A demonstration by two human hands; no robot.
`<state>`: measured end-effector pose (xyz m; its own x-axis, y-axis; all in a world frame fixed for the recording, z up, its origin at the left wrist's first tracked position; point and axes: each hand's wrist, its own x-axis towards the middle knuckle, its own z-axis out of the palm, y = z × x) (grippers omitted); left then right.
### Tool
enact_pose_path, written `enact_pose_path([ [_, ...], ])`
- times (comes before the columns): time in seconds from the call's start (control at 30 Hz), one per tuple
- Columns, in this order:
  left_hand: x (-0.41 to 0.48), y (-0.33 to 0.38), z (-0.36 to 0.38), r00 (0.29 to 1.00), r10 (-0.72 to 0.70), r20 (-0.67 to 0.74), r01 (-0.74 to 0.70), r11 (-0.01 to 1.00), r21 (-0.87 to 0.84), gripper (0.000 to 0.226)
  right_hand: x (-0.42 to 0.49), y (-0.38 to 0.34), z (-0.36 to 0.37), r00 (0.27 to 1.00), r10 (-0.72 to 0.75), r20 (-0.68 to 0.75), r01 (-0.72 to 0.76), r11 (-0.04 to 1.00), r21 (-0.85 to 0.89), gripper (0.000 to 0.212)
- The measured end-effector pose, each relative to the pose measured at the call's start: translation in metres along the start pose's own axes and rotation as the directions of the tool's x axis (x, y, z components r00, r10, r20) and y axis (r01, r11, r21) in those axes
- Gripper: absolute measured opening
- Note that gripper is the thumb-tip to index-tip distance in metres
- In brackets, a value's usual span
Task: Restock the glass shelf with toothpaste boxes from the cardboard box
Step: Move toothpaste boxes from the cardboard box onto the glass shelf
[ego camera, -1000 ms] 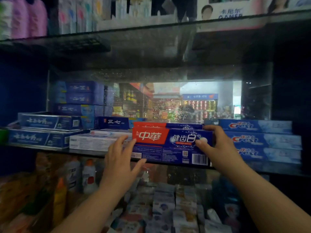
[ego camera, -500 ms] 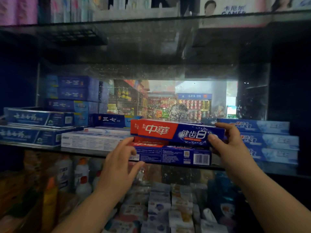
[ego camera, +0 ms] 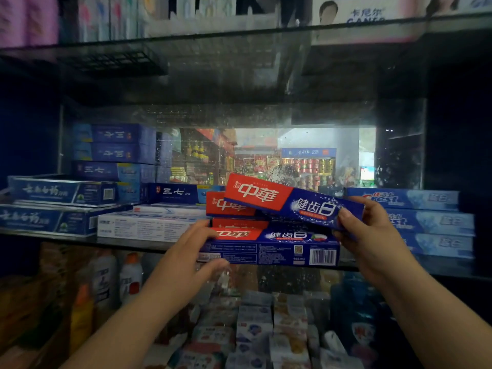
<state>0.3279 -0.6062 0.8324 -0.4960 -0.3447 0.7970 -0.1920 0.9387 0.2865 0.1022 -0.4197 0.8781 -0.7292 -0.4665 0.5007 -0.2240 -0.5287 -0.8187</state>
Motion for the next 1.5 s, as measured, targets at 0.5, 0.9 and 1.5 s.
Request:
enact_pose_path([
  [0.5, -0.037, -0.042, -0.011, 0.922, 0.346, -0.171, -0.286, 0.91, 0.301, 0.057, -0.009, -0.005, 0.008, 0.983, 0.066, 0.172, 0.025, 0.878, -0.478, 0.028],
  [0.9, 0.0, -0.023, -0.016, 0.943, 0.251, -0.216, -0.19, 0.944, 0.269, 0.087, -0.014, -0.006, 0.005, 0.995, -0.091, 0.027, 0.09, 0.812, -0.577, 0.022],
  [1.5, 0.06, 0.016, -0.004, 0.973, -0.215, 0.081, 0.228, 0.946, -0.229, 0.073, -0.005, -0.008, 0.019, 0.986, -0.107, 0.124, 0.162, 0.746, -0.646, 0.056],
])
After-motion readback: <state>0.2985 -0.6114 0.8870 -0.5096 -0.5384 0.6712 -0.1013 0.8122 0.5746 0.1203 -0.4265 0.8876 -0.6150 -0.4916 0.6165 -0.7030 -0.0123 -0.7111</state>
